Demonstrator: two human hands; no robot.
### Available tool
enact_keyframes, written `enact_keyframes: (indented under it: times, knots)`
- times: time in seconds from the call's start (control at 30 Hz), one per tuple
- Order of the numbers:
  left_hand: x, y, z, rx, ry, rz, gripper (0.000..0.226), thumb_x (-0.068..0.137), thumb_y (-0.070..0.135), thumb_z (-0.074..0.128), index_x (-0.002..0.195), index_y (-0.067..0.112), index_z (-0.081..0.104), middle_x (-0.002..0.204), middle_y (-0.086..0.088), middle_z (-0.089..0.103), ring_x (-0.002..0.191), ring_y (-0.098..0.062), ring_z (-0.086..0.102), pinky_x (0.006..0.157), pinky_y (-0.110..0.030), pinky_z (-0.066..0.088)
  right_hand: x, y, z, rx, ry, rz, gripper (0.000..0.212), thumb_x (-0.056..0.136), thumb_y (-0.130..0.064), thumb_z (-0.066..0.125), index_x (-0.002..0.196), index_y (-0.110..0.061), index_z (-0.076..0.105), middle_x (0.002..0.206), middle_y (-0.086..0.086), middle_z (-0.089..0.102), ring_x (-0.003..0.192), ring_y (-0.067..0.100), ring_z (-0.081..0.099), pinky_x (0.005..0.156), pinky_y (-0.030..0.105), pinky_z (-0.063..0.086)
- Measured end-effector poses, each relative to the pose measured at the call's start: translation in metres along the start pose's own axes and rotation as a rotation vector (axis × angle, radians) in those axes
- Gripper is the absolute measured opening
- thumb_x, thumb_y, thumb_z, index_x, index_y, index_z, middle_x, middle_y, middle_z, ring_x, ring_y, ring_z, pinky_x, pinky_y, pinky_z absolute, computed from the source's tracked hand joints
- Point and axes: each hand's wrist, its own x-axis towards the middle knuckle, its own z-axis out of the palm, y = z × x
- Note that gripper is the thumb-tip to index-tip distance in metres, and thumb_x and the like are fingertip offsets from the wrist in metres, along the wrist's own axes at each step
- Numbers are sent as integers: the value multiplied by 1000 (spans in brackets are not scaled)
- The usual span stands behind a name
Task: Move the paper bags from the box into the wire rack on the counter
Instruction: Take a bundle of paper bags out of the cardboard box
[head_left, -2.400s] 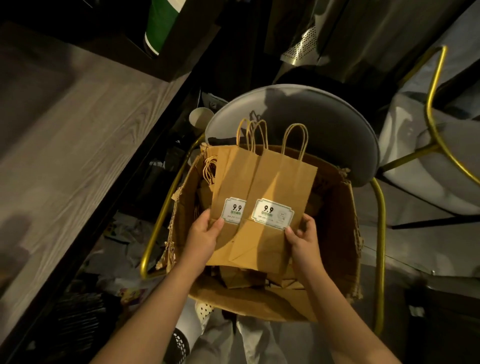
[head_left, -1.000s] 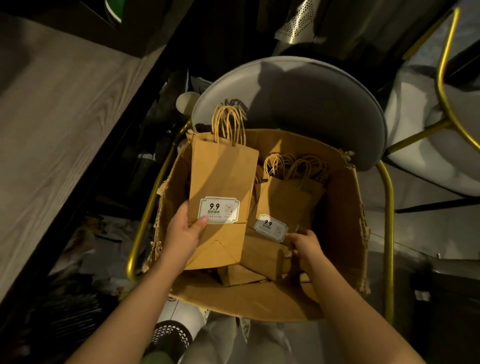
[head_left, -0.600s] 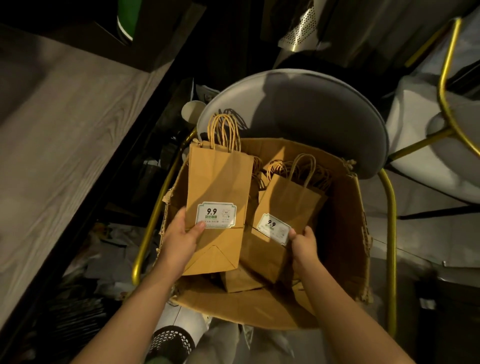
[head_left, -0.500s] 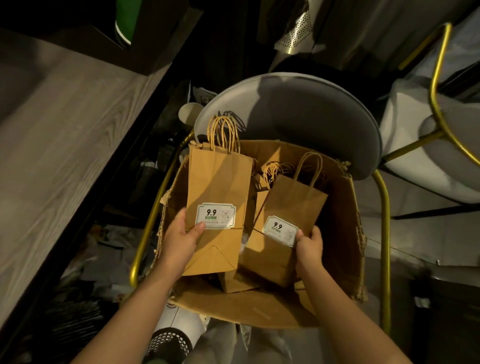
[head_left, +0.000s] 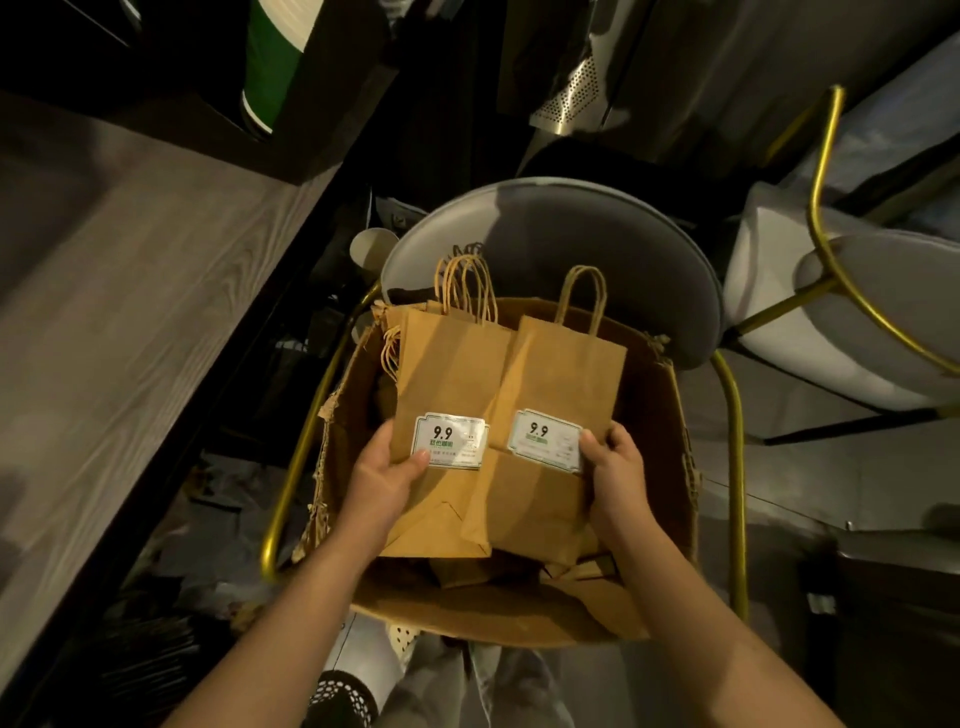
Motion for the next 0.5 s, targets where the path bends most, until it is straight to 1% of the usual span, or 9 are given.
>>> enact_keyframes:
  times: [0.07,0.13,0.17,0.23,0.27,0.3,0.33,0.4,0.5]
  knots:
    - [-3,0,4,-52,-20,-12,39,94,13,55,131,24,49,118,1,63,111,-19,56,91,-38,46,-5,-3,7,-13,-62,-22,18,98,-22,53,103,-39,54,112,-2,67,101,18,67,89,43,54]
    - [-6,-1,7,-103,-45,-27,36,95,13,53,129,25,51,116,2,65,108,-19,59,89,-39,47,-10,-4,14,0,-106,-27,18,98,-22,54,98,-40,54,110,-2,66,101,19,66,88,44,54]
    - [-9,-1,9,-120,-59,-32,34,96,14,52,128,26,52,115,2,65,106,-18,59,87,-38,48,-10,-2,16,1,-119,-25,17,98,-23,54,99,-40,54,111,-2,66,101,20,66,88,45,55]
    - [-12,-4,12,-140,-84,-47,33,98,20,50,131,26,52,119,2,65,108,-17,60,89,-39,48,-13,1,21,-11,-155,-21,18,98,-25,54,112,-35,55,116,0,65,104,21,66,90,47,54]
    - [-13,-5,14,-151,-94,-54,35,98,25,50,132,25,51,121,1,64,109,-17,60,91,-39,49,-14,3,25,-18,-161,-23,25,98,-26,54,122,-32,53,119,1,65,106,21,65,91,48,54]
    - [-14,-6,15,-157,-101,-51,36,96,29,52,132,25,51,121,1,64,109,-16,60,89,-36,49,-16,6,28,-23,-165,-28,32,98,-27,54,129,-29,49,122,1,64,107,21,64,91,48,54]
    - [-14,-7,17,-155,-105,-34,35,94,31,55,128,26,53,119,2,64,107,-14,60,86,-31,50,-18,8,31,-28,-164,-39,35,98,-28,53,132,-29,47,123,1,63,108,20,64,92,47,54]
    - [-13,-9,20,-130,-104,-2,34,87,28,64,120,30,56,114,5,67,105,-12,62,83,-28,51,-20,12,35,-37,-167,-73,32,99,-26,52,130,-30,46,122,1,63,108,19,63,92,43,54]
    - [-12,-13,23,-104,-106,-2,42,82,19,72,121,24,58,111,3,69,104,-15,65,87,-37,55,-23,14,41,-52,-169,-86,42,99,-24,52,139,-28,41,125,1,59,109,18,61,90,39,54]
